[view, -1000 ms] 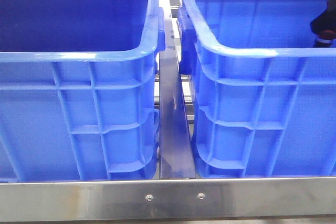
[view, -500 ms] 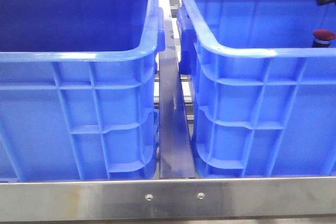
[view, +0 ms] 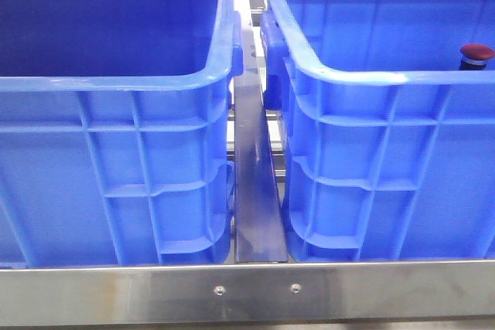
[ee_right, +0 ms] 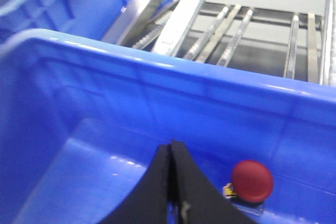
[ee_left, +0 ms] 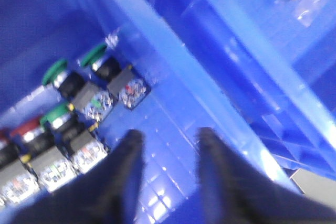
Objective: Pick red and yellow buttons and place in box
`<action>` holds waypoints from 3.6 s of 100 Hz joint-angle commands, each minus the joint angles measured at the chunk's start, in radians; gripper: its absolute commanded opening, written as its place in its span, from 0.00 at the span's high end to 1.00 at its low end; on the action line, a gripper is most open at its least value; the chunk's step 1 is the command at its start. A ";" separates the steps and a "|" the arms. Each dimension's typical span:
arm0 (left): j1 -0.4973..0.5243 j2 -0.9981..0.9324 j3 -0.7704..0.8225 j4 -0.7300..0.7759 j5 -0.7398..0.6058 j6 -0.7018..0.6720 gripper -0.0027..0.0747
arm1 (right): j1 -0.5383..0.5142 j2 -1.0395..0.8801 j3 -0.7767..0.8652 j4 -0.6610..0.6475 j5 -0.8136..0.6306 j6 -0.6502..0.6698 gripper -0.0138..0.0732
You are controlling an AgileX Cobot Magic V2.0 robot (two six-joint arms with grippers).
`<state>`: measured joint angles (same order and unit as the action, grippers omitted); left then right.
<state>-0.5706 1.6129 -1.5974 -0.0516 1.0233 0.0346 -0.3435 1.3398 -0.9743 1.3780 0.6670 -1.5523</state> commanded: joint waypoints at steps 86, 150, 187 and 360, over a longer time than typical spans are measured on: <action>0.502 -0.674 0.531 0.052 -0.294 -0.042 0.99 | -0.001 -0.523 0.260 0.034 0.115 0.005 0.95; 0.571 -1.348 0.997 0.060 -0.505 -0.042 0.99 | 0.217 -0.912 0.536 0.034 -0.231 0.004 0.95; 0.571 -1.535 1.096 0.060 -0.539 -0.042 0.99 | 0.214 -1.275 0.728 0.034 -0.364 0.004 0.95; 0.571 -1.555 1.458 0.091 -0.970 -0.066 0.99 | 0.214 -1.358 0.759 0.039 -0.366 0.004 0.95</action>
<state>-0.0018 0.0448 -0.1818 0.0391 0.2480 -0.0183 -0.1283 -0.0115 -0.1916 1.3834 0.3303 -1.5496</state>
